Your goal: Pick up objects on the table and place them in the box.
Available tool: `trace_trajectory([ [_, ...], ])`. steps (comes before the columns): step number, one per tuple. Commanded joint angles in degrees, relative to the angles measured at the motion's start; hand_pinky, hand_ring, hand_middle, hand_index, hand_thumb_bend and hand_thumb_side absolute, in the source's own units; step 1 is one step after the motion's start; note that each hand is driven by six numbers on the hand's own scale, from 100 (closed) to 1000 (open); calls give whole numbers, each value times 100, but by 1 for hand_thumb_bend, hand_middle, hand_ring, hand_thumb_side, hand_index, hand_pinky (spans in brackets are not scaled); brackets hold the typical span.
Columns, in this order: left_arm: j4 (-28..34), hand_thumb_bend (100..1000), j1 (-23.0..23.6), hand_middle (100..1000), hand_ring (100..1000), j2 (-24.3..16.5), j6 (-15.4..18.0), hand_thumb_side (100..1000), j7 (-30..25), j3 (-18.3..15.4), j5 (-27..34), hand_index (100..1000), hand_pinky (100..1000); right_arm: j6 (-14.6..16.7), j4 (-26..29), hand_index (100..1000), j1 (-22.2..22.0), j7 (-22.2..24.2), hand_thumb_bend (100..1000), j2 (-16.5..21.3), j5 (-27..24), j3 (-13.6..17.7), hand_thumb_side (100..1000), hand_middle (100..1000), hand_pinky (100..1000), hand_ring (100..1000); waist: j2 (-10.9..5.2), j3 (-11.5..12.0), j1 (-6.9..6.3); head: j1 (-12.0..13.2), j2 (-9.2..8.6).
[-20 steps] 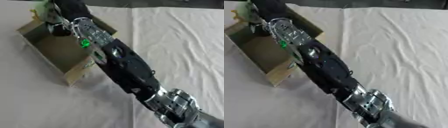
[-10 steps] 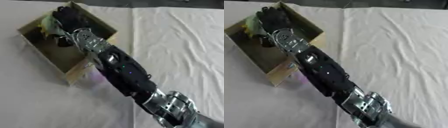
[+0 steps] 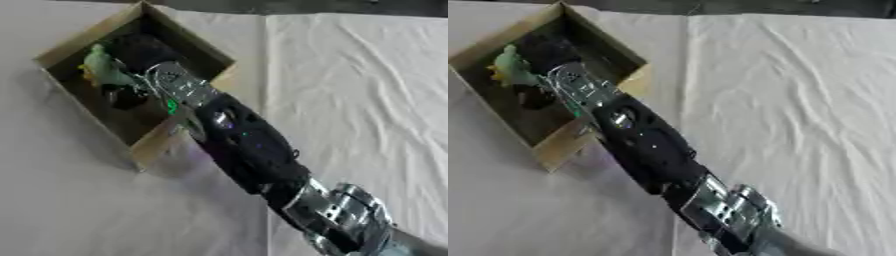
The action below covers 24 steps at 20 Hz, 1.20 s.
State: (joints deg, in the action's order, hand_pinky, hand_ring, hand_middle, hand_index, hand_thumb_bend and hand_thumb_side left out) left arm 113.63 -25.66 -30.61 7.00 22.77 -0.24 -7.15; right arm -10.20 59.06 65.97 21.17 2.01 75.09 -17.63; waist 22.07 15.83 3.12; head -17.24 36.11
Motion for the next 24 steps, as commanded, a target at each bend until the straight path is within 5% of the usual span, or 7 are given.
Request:
trace_trajectory([
  [1, 96, 100, -57, 843, 659, -60, -8, 783, 18, -53, -16, 933, 407, -42, 180, 938, 165, 289, 342, 24, 149, 95, 719, 882, 929, 980, -113, 21, -38, -11, -64],
  [2, 96, 100, -56, 843, 659, -60, -9, 783, 19, -53, -14, 933, 407, -61, 217, 973, 177, 355, 532, 38, 189, 108, 768, 914, 950, 1000, -116, 18, -36, -7, -63],
  [10, 96, 100, -44, 843, 659, -60, -21, 782, 20, -52, -7, 933, 405, -222, 561, 999, 330, 290, 733, 187, 698, 166, 847, 940, 965, 1000, -137, 3, -38, 3, -45],
  [13, 96, 100, -39, 843, 658, -67, -20, 781, 24, -54, -9, 933, 406, -222, 762, 997, 367, 298, 715, 263, 628, 227, 848, 933, 964, 1000, -143, -8, -41, 17, -16],
  [17, 96, 100, -13, 842, 656, -82, -23, 780, 48, -72, -23, 932, 405, -221, 1242, 984, 366, 201, 584, 449, 334, 389, 948, 910, 950, 977, -154, -56, -41, 72, 31],
  [21, 96, 100, 34, 841, 654, -87, -39, 780, 82, -96, -45, 932, 403, -341, 1783, 943, 338, -63, 283, 674, 1, 662, 1000, 869, 941, 939, -155, -114, -66, 168, 66],
  [24, 96, 100, 76, 841, 654, -93, -51, 780, 106, -115, -61, 932, 403, -449, 2200, 927, 270, -314, 284, 887, -255, 832, 1000, 854, 936, 927, -156, -159, -104, 257, 86],
])
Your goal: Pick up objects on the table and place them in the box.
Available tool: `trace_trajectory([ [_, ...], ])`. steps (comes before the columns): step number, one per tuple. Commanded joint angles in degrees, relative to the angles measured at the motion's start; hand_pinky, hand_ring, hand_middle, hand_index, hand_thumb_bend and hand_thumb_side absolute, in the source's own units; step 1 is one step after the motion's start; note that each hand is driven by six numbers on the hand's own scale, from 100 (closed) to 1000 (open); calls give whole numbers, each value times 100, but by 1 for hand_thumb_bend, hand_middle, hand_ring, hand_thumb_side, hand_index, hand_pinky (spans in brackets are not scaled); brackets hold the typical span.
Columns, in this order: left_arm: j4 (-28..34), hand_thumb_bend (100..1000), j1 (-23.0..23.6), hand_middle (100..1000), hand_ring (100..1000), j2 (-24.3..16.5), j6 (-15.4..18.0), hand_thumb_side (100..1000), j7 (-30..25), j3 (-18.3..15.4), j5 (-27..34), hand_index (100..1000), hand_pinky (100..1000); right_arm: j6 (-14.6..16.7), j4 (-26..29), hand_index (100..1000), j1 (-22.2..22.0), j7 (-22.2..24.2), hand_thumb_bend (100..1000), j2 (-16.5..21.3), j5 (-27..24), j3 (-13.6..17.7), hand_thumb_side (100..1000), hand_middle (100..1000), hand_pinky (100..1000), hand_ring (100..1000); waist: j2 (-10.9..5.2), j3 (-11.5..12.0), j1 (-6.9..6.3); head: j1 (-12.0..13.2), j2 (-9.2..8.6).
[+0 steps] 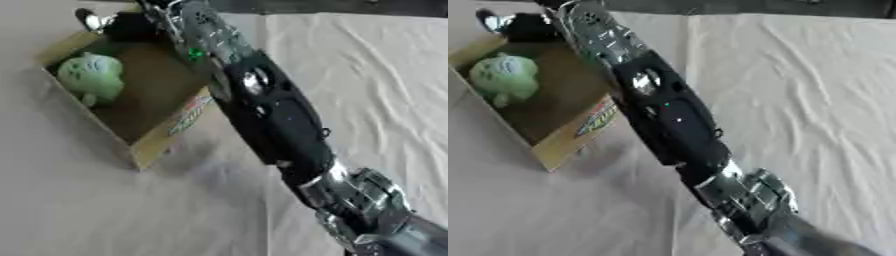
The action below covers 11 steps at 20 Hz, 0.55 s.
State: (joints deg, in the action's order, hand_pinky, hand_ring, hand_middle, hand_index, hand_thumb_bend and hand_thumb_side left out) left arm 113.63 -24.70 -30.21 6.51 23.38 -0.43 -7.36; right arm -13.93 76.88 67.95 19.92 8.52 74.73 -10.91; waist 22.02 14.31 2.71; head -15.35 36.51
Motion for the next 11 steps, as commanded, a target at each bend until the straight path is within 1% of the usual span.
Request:
trace_trajectory([
  [1, 96, 100, -12, 841, 654, -133, -3, 780, 50, -97, -44, 932, 403, -115, 560, 926, 36, -266, 279, 312, -306, 194, 1000, 853, 935, 925, -152, -20, -74, 88, 51],
  [3, 96, 100, 11, 841, 654, -130, -10, 780, 59, -105, -49, 932, 402, -211, 835, 912, -36, -414, 172, 487, -475, 269, 1000, 833, 915, 899, -157, -59, -102, 137, 75],
  [4, 96, 100, 24, 841, 653, -127, -14, 779, 65, -111, -53, 931, 402, -271, 965, 907, -79, -492, 100, 580, -556, 317, 1000, 828, 911, 889, -162, -84, -120, 165, 99],
  [5, 96, 100, 35, 841, 653, -127, -16, 779, 74, -118, -57, 930, 402, -381, 1281, 907, -170, -550, 100, 701, -802, 359, 997, 828, 910, 887, -164, -110, -132, 192, 118],
  [6, 96, 100, 46, 841, 654, -130, -17, 778, 85, -128, -62, 931, 402, -597, 1782, 909, -327, -607, 100, 897, -1332, 404, 993, 820, 896, 868, -167, -141, -144, 225, 138],
  [7, 96, 100, 58, 841, 654, -132, -18, 778, 97, -138, -68, 930, 402, -852, 2285, 906, -507, -745, 100, 1134, -1997, 465, 995, 812, 890, 859, -172, -170, -158, 256, 158],
  [8, 96, 100, 71, 841, 654, -133, -19, 777, 108, -146, -73, 930, 402, -1100, 2680, 900, -683, -945, 100, 1377, -2554, 525, 1000, 803, 885, 850, -176, -195, -171, 289, 173],
  [10, 96, 100, 103, 841, 654, -131, -23, 777, 128, -159, -84, 928, 401, -1389, 3333, 895, -1035, -1504, 100, 1733, -3635, 626, 1000, 796, 878, 840, -181, -242, -198, 351, 195],
  [11, 96, 100, 121, 841, 654, -127, -25, 777, 140, -167, -89, 928, 401, -1436, 3553, 895, -1210, -1876, 100, 1890, -4102, 675, 1000, 794, 878, 837, -183, -264, -212, 376, 205],
])
